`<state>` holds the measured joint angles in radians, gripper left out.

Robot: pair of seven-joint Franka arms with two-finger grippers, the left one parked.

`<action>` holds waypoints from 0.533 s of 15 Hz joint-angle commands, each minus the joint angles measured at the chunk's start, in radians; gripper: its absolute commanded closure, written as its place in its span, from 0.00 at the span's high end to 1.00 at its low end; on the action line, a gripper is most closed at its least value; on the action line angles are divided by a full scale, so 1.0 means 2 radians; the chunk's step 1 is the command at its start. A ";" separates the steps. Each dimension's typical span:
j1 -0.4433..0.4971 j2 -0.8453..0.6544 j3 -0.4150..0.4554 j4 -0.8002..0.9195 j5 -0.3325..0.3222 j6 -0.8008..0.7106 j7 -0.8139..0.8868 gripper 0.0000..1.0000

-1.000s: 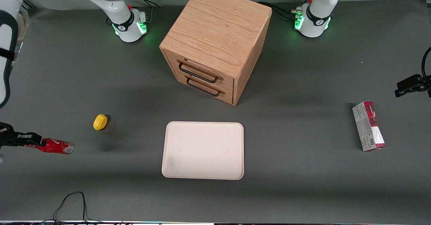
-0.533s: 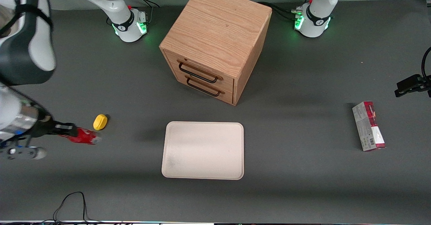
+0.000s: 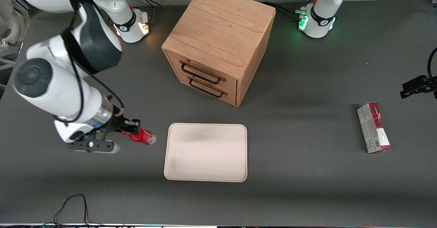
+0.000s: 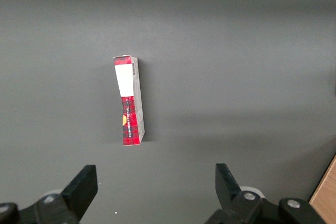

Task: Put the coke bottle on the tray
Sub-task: 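Lift the bottle and carry it with the right gripper onto the tray, then lower the bottle onto the tray edge and open the right gripper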

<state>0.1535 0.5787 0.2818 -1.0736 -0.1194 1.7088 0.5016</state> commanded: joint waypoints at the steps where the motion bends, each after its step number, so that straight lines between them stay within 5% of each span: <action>1: 0.011 0.036 0.003 -0.005 -0.024 0.054 0.020 0.00; 8: 0.018 0.113 0.003 -0.008 -0.055 0.149 0.021 0.00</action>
<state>0.1822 0.7843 0.2824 -1.1041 -0.1973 1.9701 0.5138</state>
